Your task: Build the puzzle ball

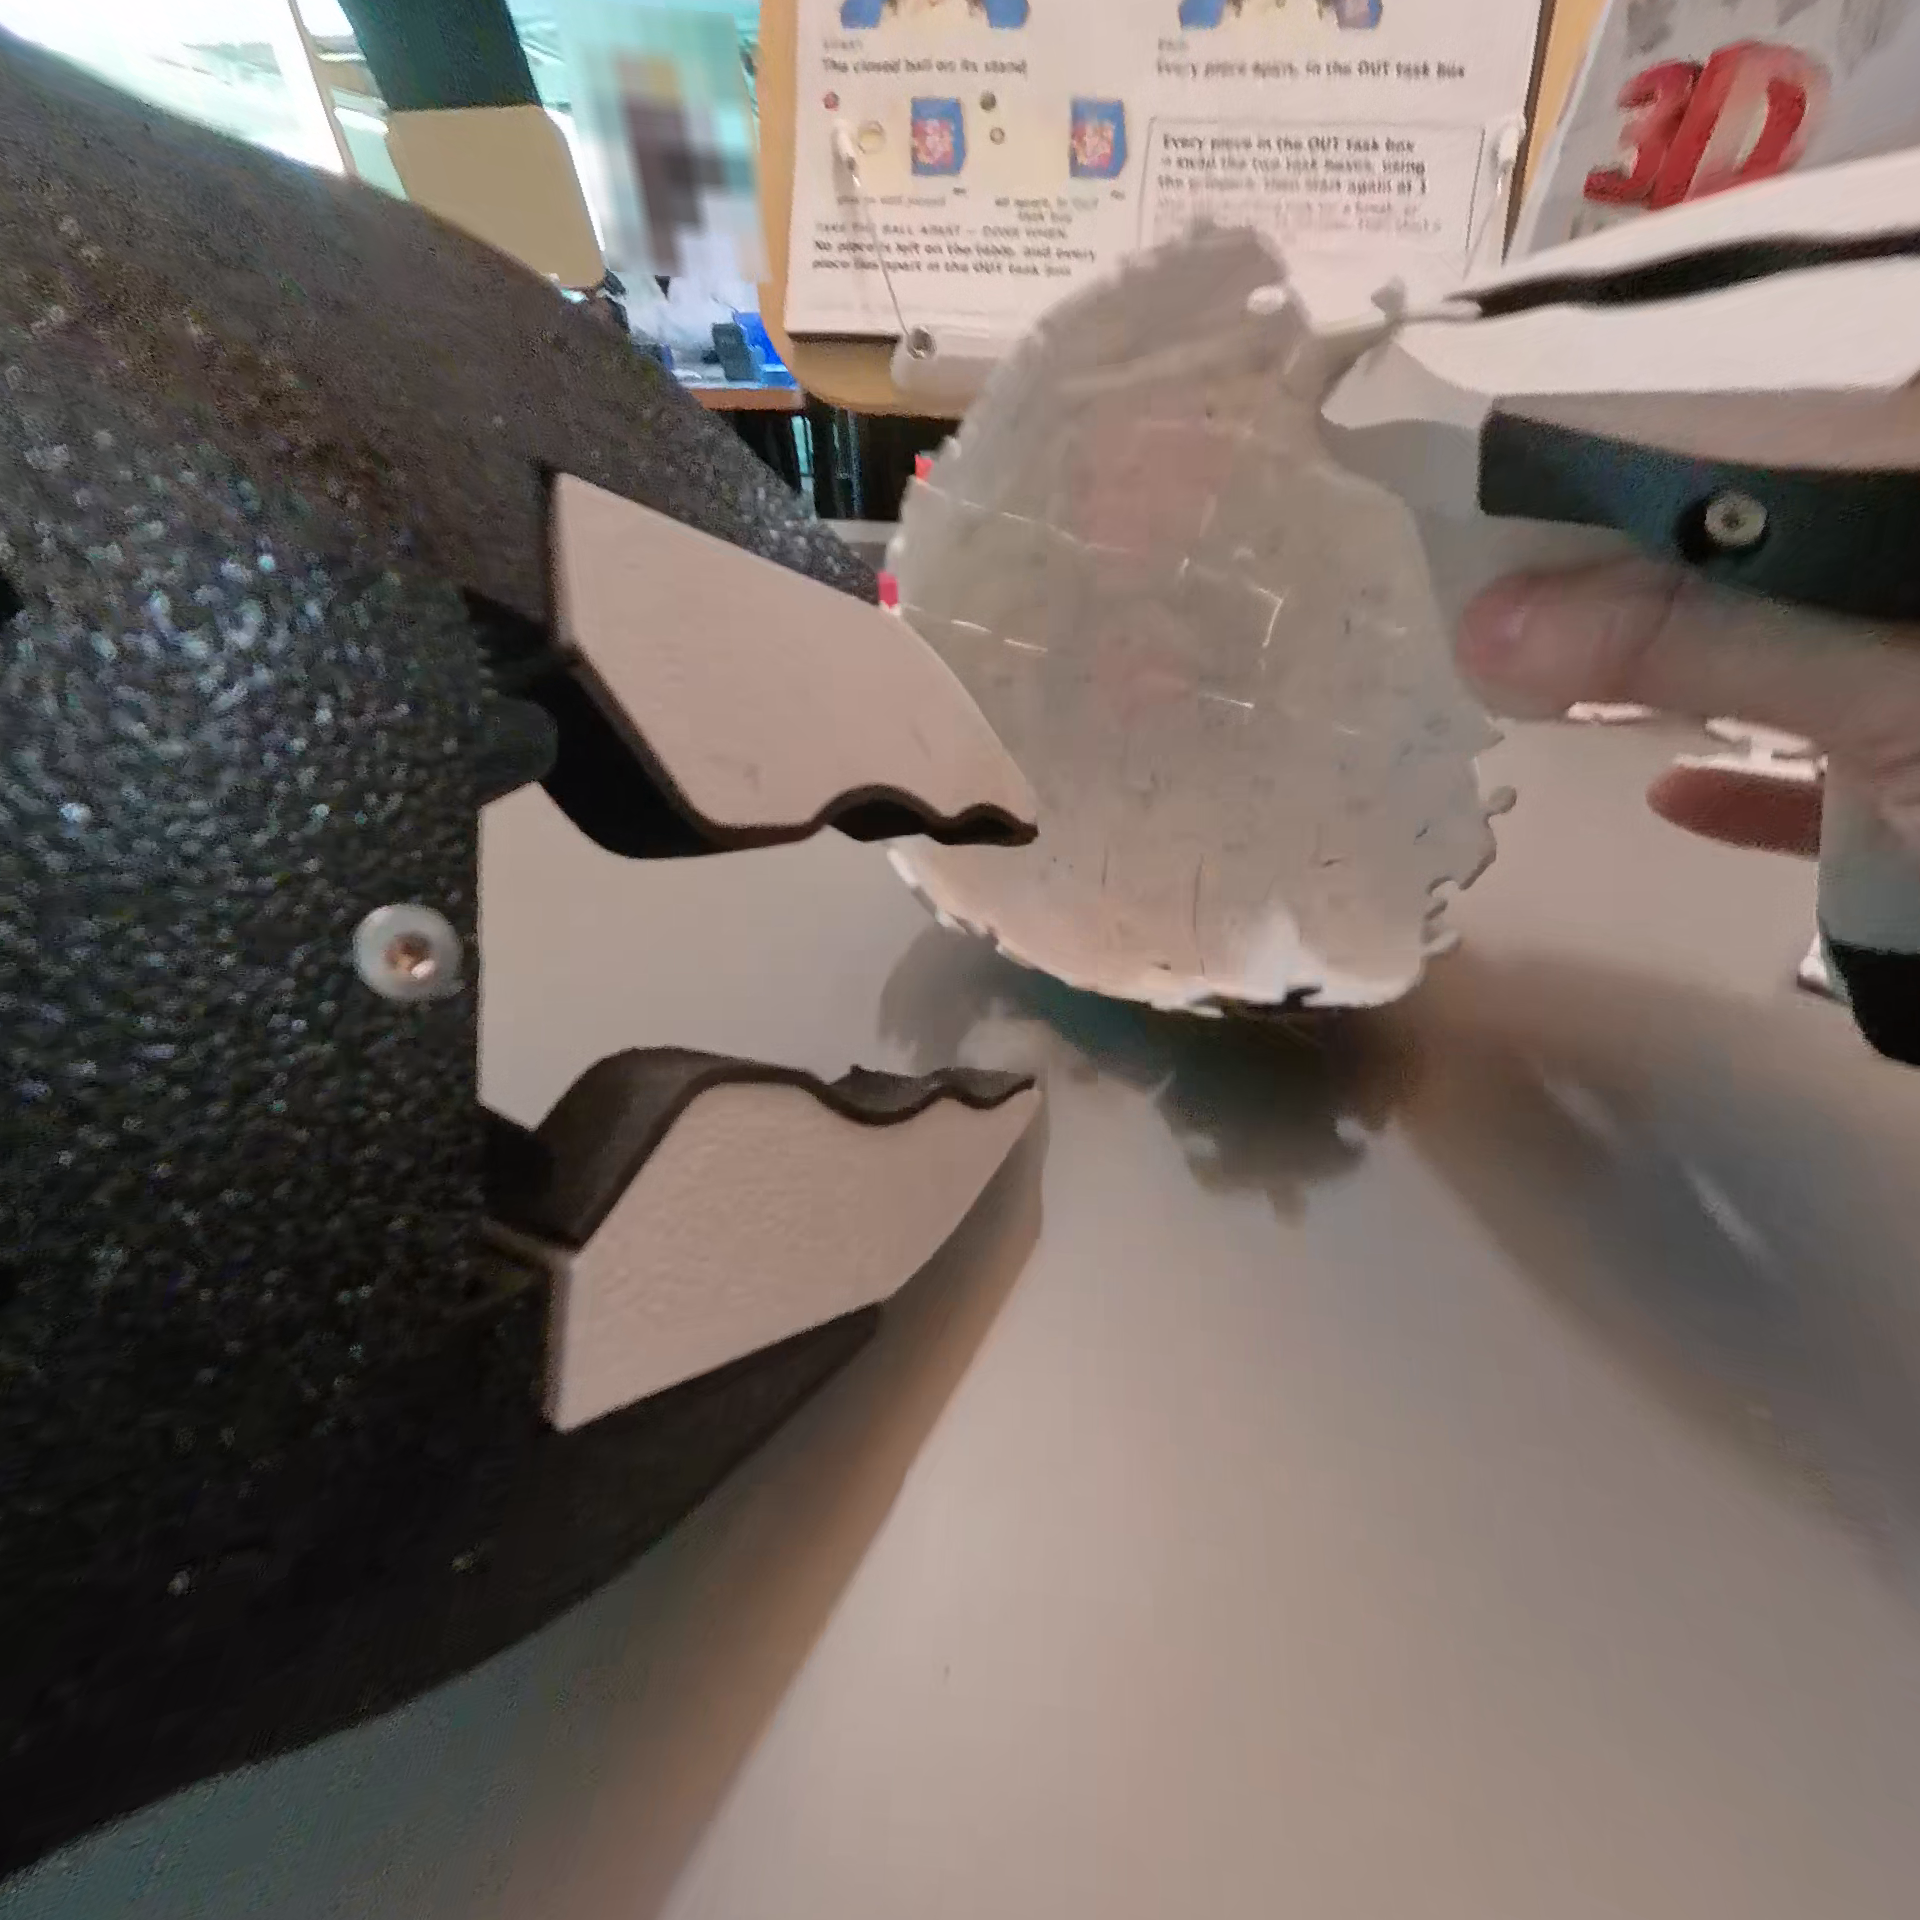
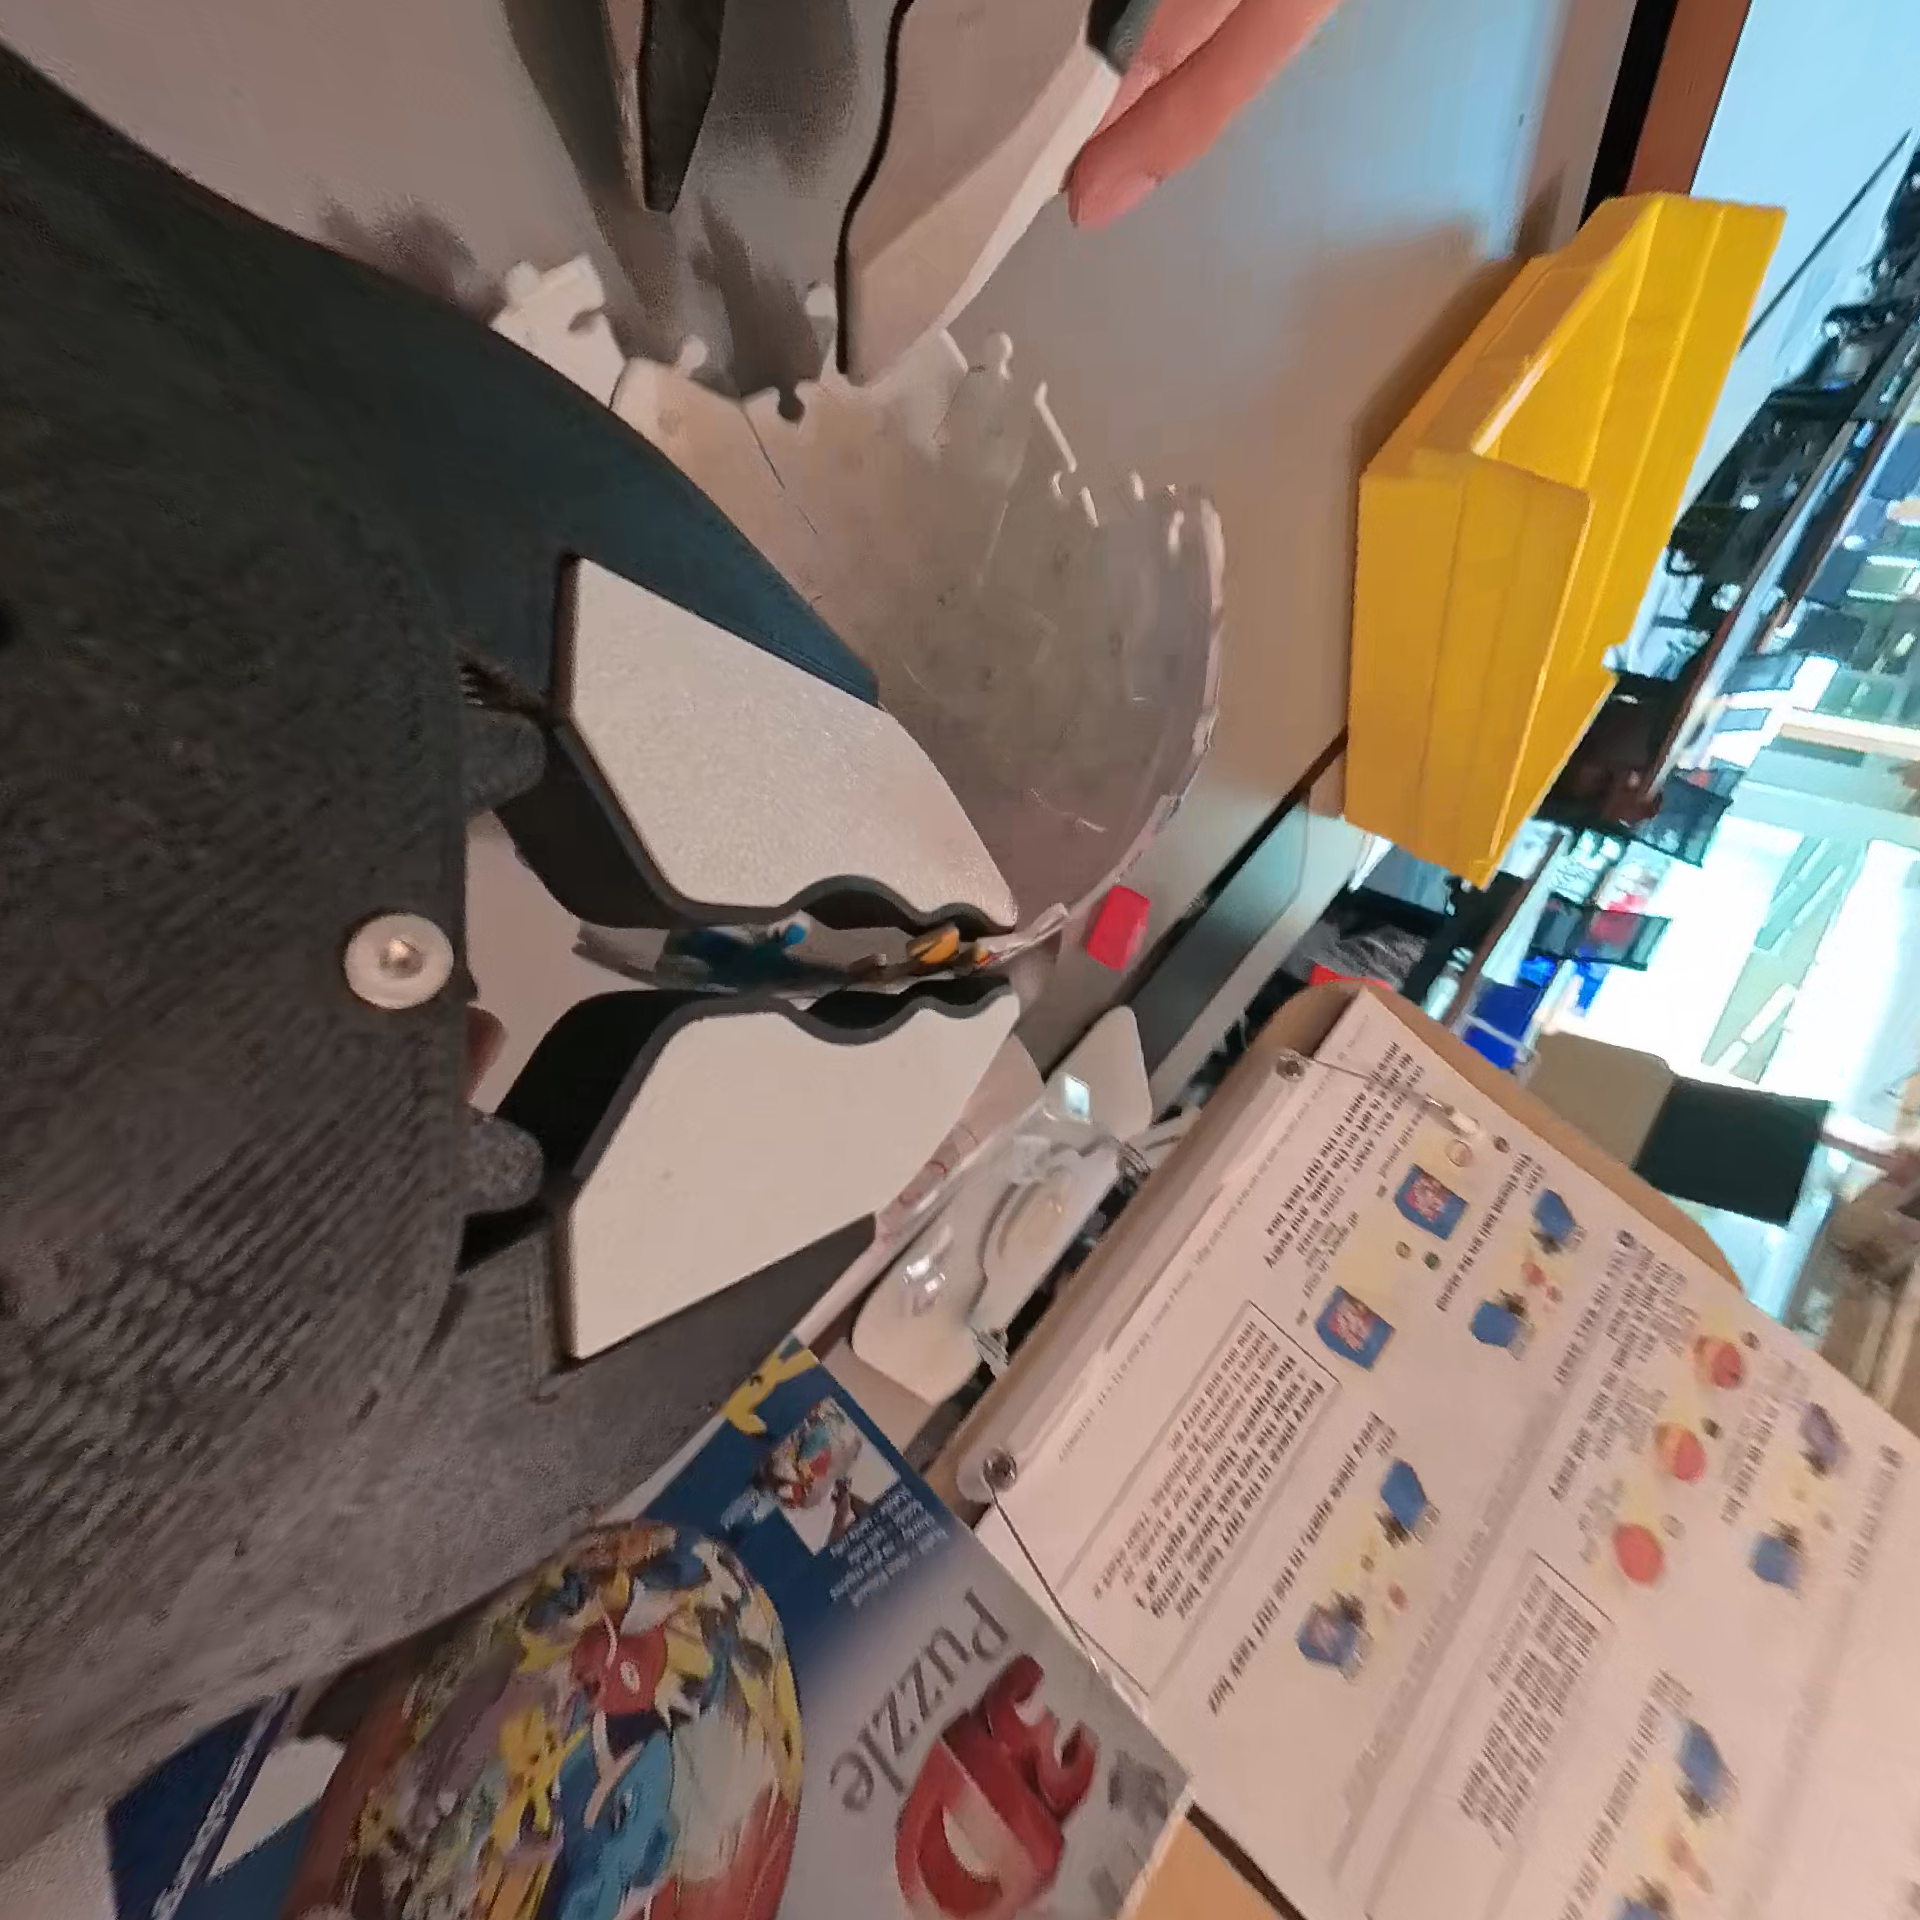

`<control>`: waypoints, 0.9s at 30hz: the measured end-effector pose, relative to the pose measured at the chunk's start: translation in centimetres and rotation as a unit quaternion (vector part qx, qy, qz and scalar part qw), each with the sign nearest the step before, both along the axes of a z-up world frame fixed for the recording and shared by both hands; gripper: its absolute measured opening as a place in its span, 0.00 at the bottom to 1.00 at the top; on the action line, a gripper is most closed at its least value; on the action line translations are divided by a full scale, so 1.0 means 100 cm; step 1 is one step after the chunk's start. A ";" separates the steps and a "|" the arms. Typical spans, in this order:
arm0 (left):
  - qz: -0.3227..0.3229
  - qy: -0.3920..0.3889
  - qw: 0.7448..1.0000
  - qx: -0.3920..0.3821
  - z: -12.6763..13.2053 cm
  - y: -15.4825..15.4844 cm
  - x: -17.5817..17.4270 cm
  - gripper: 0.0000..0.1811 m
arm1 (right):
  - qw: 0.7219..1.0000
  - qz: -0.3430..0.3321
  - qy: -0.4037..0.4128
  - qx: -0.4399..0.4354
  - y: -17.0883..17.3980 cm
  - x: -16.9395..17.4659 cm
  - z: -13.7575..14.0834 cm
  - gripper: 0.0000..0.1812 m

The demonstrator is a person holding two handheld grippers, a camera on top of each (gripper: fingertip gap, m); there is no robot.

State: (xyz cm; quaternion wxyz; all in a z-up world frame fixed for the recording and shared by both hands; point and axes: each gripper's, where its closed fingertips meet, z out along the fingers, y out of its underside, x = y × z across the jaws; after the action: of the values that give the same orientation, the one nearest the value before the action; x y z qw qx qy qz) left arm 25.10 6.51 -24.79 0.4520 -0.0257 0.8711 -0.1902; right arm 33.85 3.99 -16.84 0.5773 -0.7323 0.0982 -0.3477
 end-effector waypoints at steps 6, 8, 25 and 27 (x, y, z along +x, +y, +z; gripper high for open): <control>-0.028 0.034 0.999 0.017 0.000 -0.005 0.006 0.24 | 0.997 0.020 0.070 -0.010 0.004 0.015 -0.010 0.04; -0.032 0.051 0.998 0.025 -0.003 -0.005 0.007 0.24 | 0.996 0.022 0.084 -0.012 0.004 0.018 -0.013 0.04; -0.029 0.095 0.990 0.101 -0.009 -0.010 0.024 0.08 | 0.988 0.088 0.120 -0.044 0.009 0.019 -0.020 0.16; -0.030 0.111 0.989 0.098 -0.011 -0.009 0.023 0.05 | 0.986 0.107 0.112 -0.054 0.007 0.016 -0.018 0.21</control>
State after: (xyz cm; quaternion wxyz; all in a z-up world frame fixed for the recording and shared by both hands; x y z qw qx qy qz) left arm 27.37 5.57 -25.86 0.3474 0.0238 0.9306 -0.1130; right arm 35.44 4.72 -18.67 0.5562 -0.8029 0.0644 -0.2046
